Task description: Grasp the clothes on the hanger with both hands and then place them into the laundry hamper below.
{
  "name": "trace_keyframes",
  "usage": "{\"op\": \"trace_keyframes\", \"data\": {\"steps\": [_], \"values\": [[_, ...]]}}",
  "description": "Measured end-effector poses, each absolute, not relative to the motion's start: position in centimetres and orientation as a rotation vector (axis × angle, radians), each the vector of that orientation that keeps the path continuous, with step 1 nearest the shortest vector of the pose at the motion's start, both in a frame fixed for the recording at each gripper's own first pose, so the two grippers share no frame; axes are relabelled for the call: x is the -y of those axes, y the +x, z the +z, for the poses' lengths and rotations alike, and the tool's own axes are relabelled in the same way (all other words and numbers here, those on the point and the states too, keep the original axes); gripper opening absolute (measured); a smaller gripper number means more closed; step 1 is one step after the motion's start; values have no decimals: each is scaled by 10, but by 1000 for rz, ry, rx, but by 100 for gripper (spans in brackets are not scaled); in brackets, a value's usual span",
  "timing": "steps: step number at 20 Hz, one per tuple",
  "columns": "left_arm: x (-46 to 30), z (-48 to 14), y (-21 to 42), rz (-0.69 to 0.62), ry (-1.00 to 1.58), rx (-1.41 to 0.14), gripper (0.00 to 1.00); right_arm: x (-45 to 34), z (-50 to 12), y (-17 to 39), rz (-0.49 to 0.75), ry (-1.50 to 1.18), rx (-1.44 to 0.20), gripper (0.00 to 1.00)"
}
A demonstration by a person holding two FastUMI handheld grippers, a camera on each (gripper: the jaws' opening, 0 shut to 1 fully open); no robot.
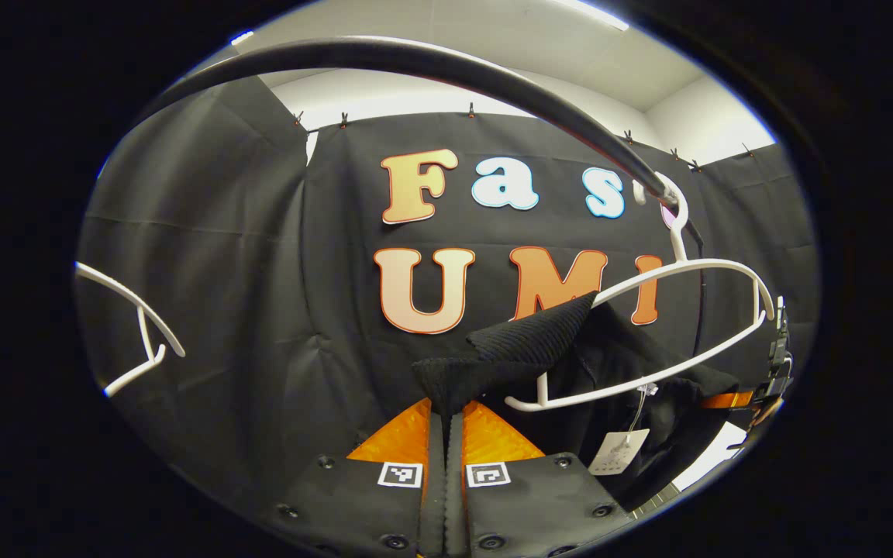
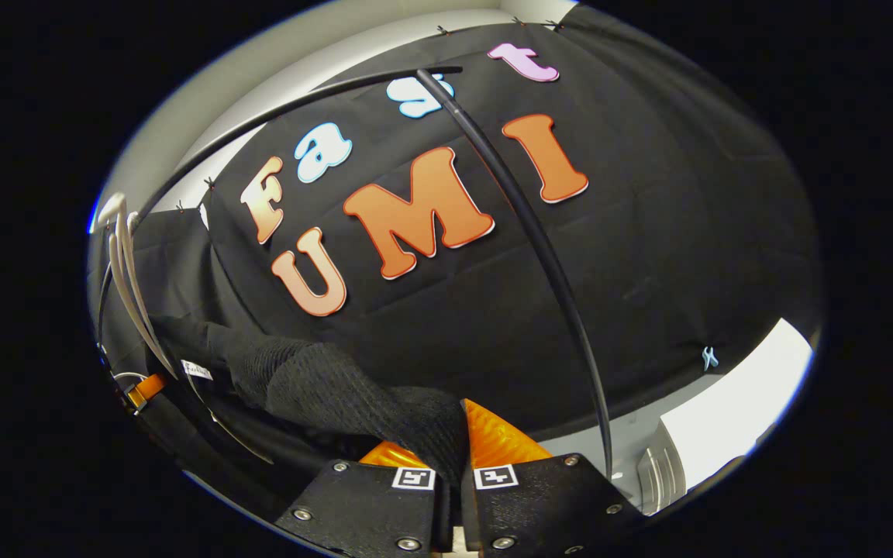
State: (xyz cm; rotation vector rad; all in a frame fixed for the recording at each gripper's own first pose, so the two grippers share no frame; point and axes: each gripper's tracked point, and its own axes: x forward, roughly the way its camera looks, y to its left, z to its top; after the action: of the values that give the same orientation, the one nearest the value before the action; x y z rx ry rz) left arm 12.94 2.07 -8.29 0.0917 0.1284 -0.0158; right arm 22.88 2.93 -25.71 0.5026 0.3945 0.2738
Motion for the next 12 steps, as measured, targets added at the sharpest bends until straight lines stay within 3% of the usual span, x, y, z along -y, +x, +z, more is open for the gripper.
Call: {"op": "trace_keyframes", "data": {"steps": [12], "values": [[-30, -105, 120, 21, 62, -183, 7, -126, -361, 175, 363, 483, -622, 4]]}}
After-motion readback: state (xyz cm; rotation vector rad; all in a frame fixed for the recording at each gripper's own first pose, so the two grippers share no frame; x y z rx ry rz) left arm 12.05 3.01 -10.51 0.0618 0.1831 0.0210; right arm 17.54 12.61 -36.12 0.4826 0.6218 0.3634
